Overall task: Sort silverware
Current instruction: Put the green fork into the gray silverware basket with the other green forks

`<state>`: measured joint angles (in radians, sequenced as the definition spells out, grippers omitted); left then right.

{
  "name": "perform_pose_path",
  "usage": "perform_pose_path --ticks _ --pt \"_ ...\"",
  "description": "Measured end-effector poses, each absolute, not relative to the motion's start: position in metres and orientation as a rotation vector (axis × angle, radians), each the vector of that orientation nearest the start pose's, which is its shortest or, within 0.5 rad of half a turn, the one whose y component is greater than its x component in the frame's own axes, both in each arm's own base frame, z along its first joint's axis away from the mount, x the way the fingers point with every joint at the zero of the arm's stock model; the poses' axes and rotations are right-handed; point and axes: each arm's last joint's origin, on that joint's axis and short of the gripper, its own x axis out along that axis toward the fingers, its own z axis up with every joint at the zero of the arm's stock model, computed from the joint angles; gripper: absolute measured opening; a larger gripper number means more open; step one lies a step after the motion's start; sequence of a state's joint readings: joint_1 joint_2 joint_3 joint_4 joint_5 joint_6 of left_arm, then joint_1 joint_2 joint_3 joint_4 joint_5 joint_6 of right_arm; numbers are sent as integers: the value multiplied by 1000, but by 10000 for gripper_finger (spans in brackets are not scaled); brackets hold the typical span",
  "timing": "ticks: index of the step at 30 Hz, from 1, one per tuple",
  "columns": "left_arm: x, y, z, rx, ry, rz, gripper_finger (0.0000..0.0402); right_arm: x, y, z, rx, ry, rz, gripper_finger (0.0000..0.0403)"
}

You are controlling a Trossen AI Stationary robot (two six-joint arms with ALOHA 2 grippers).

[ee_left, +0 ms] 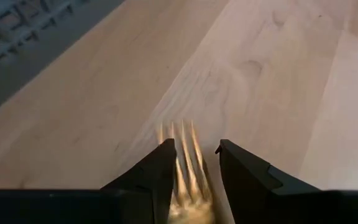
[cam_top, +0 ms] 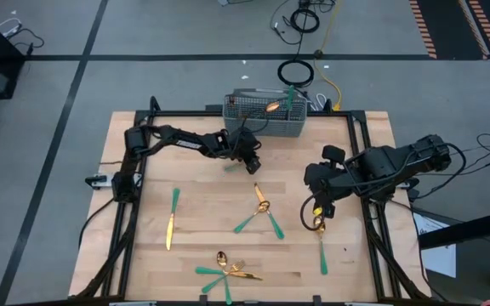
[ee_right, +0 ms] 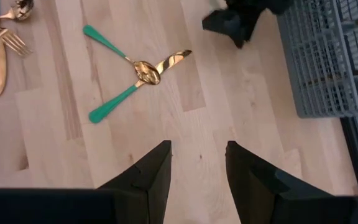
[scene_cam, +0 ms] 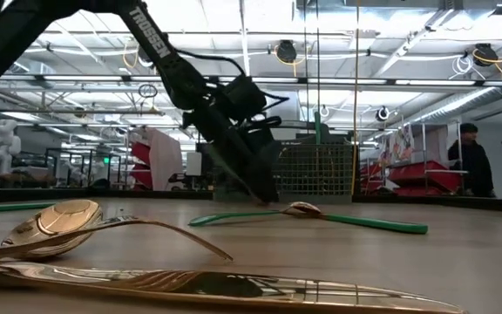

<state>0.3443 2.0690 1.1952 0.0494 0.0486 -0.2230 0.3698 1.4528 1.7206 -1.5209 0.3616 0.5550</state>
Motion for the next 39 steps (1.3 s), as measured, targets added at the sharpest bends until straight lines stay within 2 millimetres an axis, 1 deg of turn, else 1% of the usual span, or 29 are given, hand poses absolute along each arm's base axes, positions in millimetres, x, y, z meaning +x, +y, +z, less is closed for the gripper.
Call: perform_pose_path --ticks 2,3,5,7,8,11,14,17,22,24,26,28,29,30,31,33,36,39 --pt "391 137 116 -381 782 377 124 225 78 398 46 1126 -321 142" --pt "391 137 115 -391 784 384 113 224 78 398 48 1131 -326 142" --pt "390 136 114 -398 800 388 78 224 77 398 54 1134 -334 142" --pt "389 135 113 -398 819 395 29 224 77 397 55 1134 -335 142" --pt "389 134 113 -398 826 396 16 224 77 397 55 1134 -335 142" --pt "389 128 113 -415 840 398 6 224 77 398 56 1133 -335 141" --pt "390 120 117 -453 836 394 4 224 77 398 61 1131 -338 141" --pt "392 107 128 -463 823 371 3 224 77 398 73 1128 -345 141" --pt "394 88 158 -435 749 337 2 224 80 398 63 1105 -357 141" --pt "392 82 167 -416 738 371 2 224 81 398 51 1092 -361 141" --pt "386 78 178 -376 737 468 3 223 83 399 43 1079 -364 141" --pt "383 78 189 -303 708 534 9 223 85 399 38 1073 -362 141" --pt "382 80 193 -268 703 527 13 223 86 399 34 1068 -359 142" --pt "381 84 194 -248 713 481 19 222 87 399 30 1065 -356 142" --pt "381 88 193 -264 727 412 24 222 88 399 23 1064 -350 142" --pt "380 97 184 -333 761 306 37 222 89 399 17 1061 -344 142" --pt "379 107 168 -391 816 232 57 221 92 399 22 1060 -338 142" --pt "381 114 160 -377 807 186 80 220 95 399 28 1059 -335 142"
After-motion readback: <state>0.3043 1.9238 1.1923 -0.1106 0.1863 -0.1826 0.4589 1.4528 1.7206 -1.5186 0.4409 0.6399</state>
